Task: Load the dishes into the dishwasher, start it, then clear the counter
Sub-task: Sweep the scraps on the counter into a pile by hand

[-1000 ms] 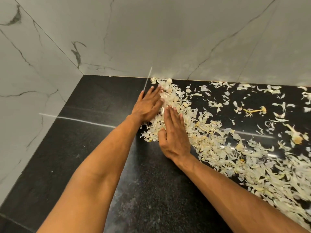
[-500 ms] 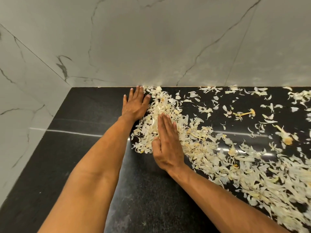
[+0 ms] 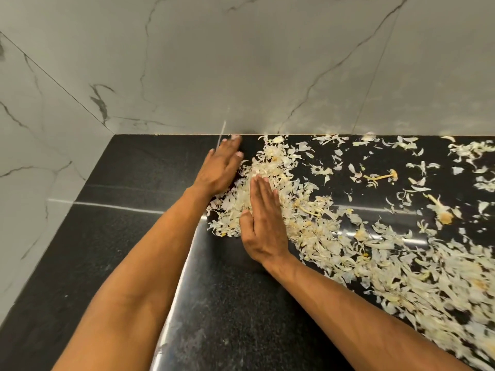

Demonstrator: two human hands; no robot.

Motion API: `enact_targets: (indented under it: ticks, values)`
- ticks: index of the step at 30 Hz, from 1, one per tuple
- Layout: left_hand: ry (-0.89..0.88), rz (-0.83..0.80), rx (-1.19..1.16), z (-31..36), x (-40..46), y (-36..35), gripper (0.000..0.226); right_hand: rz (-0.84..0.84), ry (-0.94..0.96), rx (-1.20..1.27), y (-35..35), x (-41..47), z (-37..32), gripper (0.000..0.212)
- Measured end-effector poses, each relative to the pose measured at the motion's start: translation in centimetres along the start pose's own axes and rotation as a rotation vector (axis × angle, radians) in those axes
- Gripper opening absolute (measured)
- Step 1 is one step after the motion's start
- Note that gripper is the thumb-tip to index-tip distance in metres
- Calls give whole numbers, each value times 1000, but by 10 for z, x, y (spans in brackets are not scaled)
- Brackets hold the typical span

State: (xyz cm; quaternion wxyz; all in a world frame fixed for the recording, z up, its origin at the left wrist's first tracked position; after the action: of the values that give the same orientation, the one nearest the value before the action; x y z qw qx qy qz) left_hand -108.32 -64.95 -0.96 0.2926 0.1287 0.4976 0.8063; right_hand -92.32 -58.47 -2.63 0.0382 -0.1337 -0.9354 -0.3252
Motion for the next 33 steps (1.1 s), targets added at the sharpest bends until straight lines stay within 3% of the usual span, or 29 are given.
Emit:
enact_targets:
  ticks: [2,4,8,11,20,23,26,28,31,33]
  values:
    - [171,43,-50,-20,-17,4,53,-15,1,-18,1,-1,-1,70]
    - [234,21,-37,-30,-35,-1,51,-31,1,-29,2,-1,-1,70]
    - [188,31,-8,-18,-55,-23,57,-19,-5,58,10,-3,-3,66]
    - [123,12,25,5,-58,-35,66,89,-43,85,30,-6,3,65]
    - [18,-81,99,63,-70,-66,69,132,-119,-124,101,-20,43,70]
    - [-16,-94,-35,81,-76,-70,68,95,-143,-189,124,-28,57,69]
    - [109,51,-175,78,-87,-58,68,27,-190,-303,151,-35,79,72]
    - [246,141,-128,61,-99,-49,63,-47,-204,-404,169,-38,97,73]
    - [372,142,-81,41,-116,-50,56,-135,-227,-521,192,-40,120,75]
    - [354,125,-84,47,-121,-59,59,-172,-233,-568,202,-42,132,76]
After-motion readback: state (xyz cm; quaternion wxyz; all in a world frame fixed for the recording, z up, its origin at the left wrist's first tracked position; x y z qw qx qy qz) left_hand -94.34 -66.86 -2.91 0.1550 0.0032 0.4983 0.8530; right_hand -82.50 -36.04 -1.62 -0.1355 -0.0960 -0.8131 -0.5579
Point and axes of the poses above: each hand's wrist, its own x-axis towards the middle knuckle, its own y-axis out of the back of the hand, z = x × y, the point moved 3 cm from there along x, towards the middle knuckle, and after that the axes turned 2 degrees about -z, right-handed, at the moved point
